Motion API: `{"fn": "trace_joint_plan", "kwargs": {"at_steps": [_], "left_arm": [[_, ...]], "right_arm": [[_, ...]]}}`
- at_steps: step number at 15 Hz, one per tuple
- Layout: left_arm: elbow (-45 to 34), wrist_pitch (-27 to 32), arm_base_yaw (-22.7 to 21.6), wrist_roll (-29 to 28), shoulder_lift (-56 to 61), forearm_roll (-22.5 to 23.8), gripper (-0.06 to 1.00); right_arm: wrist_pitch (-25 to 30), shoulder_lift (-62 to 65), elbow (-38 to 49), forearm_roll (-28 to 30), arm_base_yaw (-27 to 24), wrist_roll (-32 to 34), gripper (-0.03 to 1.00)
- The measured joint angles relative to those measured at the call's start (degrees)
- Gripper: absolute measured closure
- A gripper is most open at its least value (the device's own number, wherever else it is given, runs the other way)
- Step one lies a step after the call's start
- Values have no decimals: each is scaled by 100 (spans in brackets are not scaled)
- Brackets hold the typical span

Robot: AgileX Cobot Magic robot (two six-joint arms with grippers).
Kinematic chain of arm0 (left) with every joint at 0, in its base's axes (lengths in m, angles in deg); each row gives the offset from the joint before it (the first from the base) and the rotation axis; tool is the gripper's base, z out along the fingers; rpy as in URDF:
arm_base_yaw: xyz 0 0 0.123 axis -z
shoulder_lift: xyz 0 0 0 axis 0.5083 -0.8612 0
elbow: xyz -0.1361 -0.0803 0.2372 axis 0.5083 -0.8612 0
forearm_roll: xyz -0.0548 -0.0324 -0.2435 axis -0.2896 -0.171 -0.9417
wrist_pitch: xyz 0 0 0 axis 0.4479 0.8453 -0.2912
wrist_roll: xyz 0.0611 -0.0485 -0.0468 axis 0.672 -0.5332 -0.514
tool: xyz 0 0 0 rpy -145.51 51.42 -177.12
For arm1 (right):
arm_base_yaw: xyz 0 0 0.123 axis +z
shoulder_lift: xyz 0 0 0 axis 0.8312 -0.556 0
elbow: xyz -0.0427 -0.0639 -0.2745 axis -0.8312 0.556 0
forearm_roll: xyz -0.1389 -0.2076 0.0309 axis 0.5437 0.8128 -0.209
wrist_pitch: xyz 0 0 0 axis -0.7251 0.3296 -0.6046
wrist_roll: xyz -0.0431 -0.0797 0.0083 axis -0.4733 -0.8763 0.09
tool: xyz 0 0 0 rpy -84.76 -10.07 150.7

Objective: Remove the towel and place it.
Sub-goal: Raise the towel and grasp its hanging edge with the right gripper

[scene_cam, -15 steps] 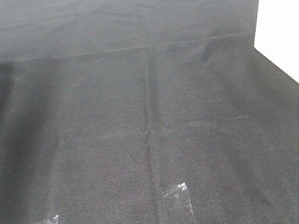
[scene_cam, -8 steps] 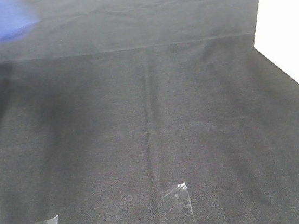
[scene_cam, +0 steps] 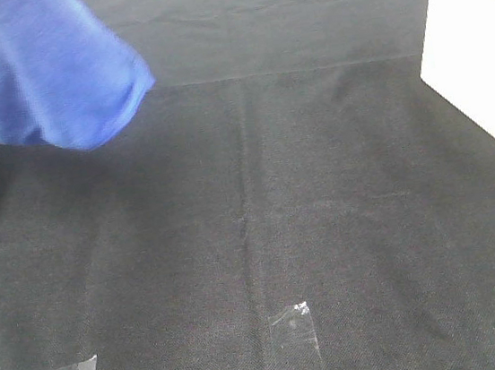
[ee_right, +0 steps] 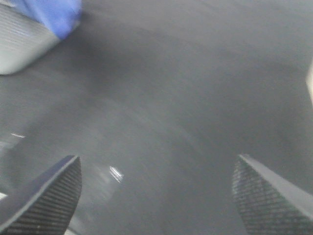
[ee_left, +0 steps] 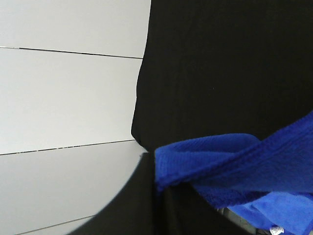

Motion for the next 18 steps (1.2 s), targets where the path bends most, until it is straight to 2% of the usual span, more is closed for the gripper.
{"fn": "trace_joint_plan", "kwargs": {"at_steps": [4, 7, 9, 10, 11, 13, 16, 18], "left_arm": [[0, -109, 0, 791, 0, -206, 94], [0, -630, 0, 940, 0, -372, 94], [0, -951, 0, 951, 0, -378, 94], [0, -1100, 0, 951, 0, -395, 94], [0, -1255, 0, 951, -6, -418, 94], [0, -1524, 0, 963, -34, -498, 94], [0, -1679, 0, 968, -57, -699, 94], [0, -1679, 0, 968, -57, -739, 94]], "right_arm": [[-97, -2074, -6, -2636, 0, -3272, 16], [143, -3655, -11, -4429, 0, -5283, 16], [493, -4624, -11, -5621, 0, -6474, 16], [670, -5071, -69, -5793, 0, -6916, 14], [785, -5432, -195, -5844, 11, -7151, 10], [842, -6108, -716, -5913, 344, -7248, 4], [865, -6996, -1765, -5947, 1077, -7271, 3], [894, -7534, -2492, -5947, 1438, -7036, 3]]}}
